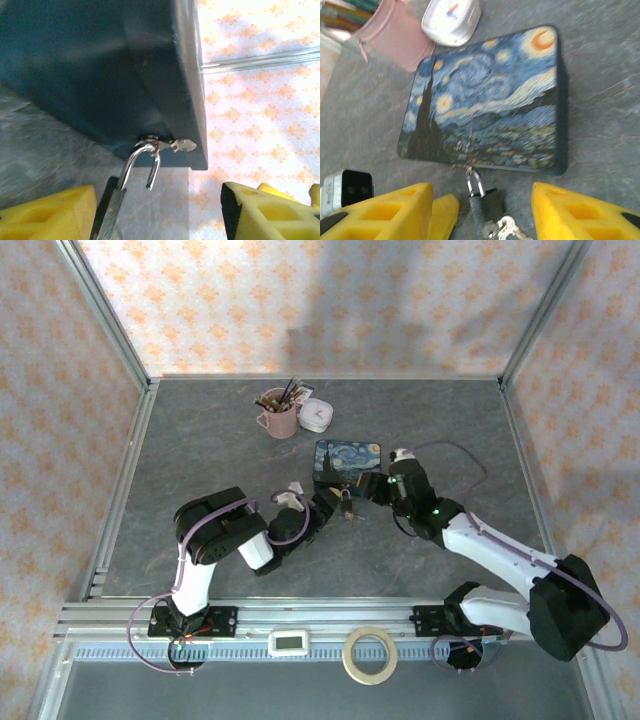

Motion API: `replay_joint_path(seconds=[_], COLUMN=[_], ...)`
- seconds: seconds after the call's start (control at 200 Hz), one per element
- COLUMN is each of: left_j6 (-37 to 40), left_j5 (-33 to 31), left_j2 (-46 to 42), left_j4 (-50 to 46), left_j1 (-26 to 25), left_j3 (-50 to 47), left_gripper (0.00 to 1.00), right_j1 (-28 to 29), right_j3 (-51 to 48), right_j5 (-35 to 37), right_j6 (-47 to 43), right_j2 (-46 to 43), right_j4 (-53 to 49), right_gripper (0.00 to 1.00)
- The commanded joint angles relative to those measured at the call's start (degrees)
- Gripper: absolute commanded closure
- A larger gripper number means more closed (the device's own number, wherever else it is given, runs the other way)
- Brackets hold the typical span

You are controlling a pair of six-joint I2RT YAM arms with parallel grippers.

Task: Unlock the padlock with the key

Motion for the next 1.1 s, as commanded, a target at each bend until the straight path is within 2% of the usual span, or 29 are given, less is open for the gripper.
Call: replay_joint_path(seconds=[0.0, 0.21, 0.42, 0.666, 0.926, 1.096], left_j6=[-2.32, -1.57, 1.90, 2.58, 3.14, 3.02], left_j5=[-0.98, -1.14, 3.51, 7.58, 7.71, 7.60], left_j2=[-2.92, -10.44, -13.28, -11.58, -12.06, -12.02], left_j4=[3.02, 1.52, -3.72, -2.04, -2.06, -0.24], left_j1=[2.24, 7.31, 12.73, 16.56, 17.41, 17.70], left_j3=[-5.07, -12.45, -10.77, -9.11, -9.41, -9.80], left_gripper=[0.34, 0.34, 0.34, 0.35, 0.35, 0.35], right_j1=[3.16, 11.16, 16.18, 17.29, 17.40, 17.49], right_j3=[2.98, 8.48, 21.37, 27.35, 29.41, 29.46], right_j5=[1.61, 6.36, 16.03, 24.69, 25.53, 26.10], right_j6=[-2.29, -1.15, 0.65, 3.22, 1.89, 0.99], right_j2=[3.07, 13.53, 28.06, 34.93, 39.55, 41.07], right_j4=[-5.02, -10.24, -22.19, -29.91, -28.88, -27.49], right_gripper=[0.44, 0.44, 0.47, 0.53, 0.65, 0.65])
